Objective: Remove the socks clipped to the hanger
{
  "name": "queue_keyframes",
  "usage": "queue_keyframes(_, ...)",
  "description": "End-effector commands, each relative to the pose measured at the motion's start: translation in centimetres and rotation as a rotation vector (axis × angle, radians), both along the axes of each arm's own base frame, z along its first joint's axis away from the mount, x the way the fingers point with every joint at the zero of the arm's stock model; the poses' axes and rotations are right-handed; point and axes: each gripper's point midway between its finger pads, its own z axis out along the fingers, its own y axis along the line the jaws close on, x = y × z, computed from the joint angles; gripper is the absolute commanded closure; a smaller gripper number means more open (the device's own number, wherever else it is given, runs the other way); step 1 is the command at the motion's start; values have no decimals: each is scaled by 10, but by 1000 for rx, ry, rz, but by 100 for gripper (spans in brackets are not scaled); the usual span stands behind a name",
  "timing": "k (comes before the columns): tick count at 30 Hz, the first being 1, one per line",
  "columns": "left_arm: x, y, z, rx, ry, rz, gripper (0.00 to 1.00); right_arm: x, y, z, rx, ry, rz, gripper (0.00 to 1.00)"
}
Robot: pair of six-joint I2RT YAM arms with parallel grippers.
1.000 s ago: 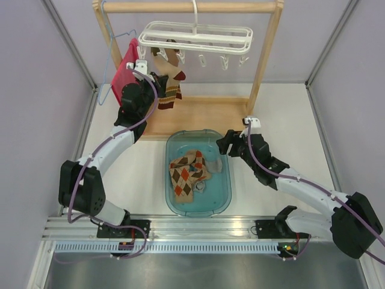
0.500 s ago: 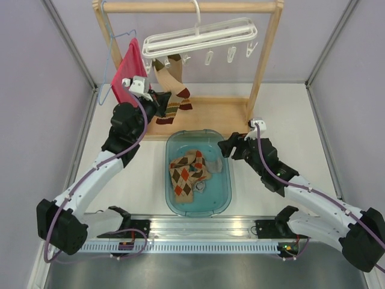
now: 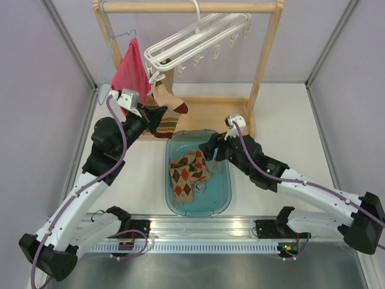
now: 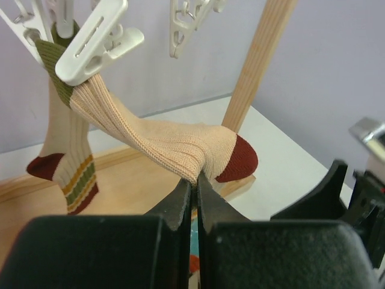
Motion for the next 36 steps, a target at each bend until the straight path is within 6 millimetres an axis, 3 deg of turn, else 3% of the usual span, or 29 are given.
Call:
queue_keyframes(1, -22, -10, -7, -8, 50, -102, 98, 4, 17, 82, 55, -141, 9, 29)
queue_keyframes(6, -32, -14, -15, 0, 74, -138, 98, 0, 33, 134, 101, -207, 61, 28)
queue_keyframes(9, -43, -17, -19, 5, 89, -178, 98, -6, 47, 184, 171, -268, 117, 28)
queue_keyframes(11, -51, -19, -21, 13, 92, -209, 98, -10, 59, 196, 179, -284, 151, 28)
queue_keyframes(12, -54, -20, -21, 16, 95, -218, 98, -15, 63, 213, 197, -311, 169, 28)
queue_keyframes(14, -59, -21, -24, 30, 96, -239, 98, -13, 75, 217, 193, -317, 185, 28)
queue_keyframes(15, -61, -21, -23, 32, 96, -240, 98, -16, 78, 232, 213, -339, 200, 28)
queue_keyframes(17, -63, -20, -22, 39, 88, -242, 98, -11, 91, 231, 200, -338, 213, 28)
queue_keyframes(19, -63, -19, -20, 41, 80, -233, 98, -7, 97, 246, 209, -360, 211, 28)
queue_keyframes(20, -63, -19, -20, 43, 78, -232, 98, -1, 105, 240, 191, -352, 207, 27)
queue_keyframes(21, -63, -18, -20, 44, 79, -228, 98, 2, 106, 251, 196, -364, 198, 27)
queue_keyframes(23, -63, -18, -20, 46, 77, -232, 98, 14, 117, 243, 156, -359, 178, 27)
queue_keyframes(24, -63, -19, -21, 48, 82, -235, 98, 17, 118, 254, 165, -373, 169, 27)
queue_keyframes(25, -64, -20, -21, 49, 80, -239, 98, 26, 123, 245, 133, -359, 147, 27)
queue_keyframes(27, -63, -23, -24, 57, 88, -247, 98, 32, 124, 254, 128, -374, 117, 27)
queue_keyframes(28, -62, -23, -24, 63, 87, -240, 98, 38, 128, 245, 99, -362, 106, 27)
queue_keyframes(36, -52, -18, -33, 137, 100, -134, 98, 63, 126, 249, 35, -357, -20, 27)
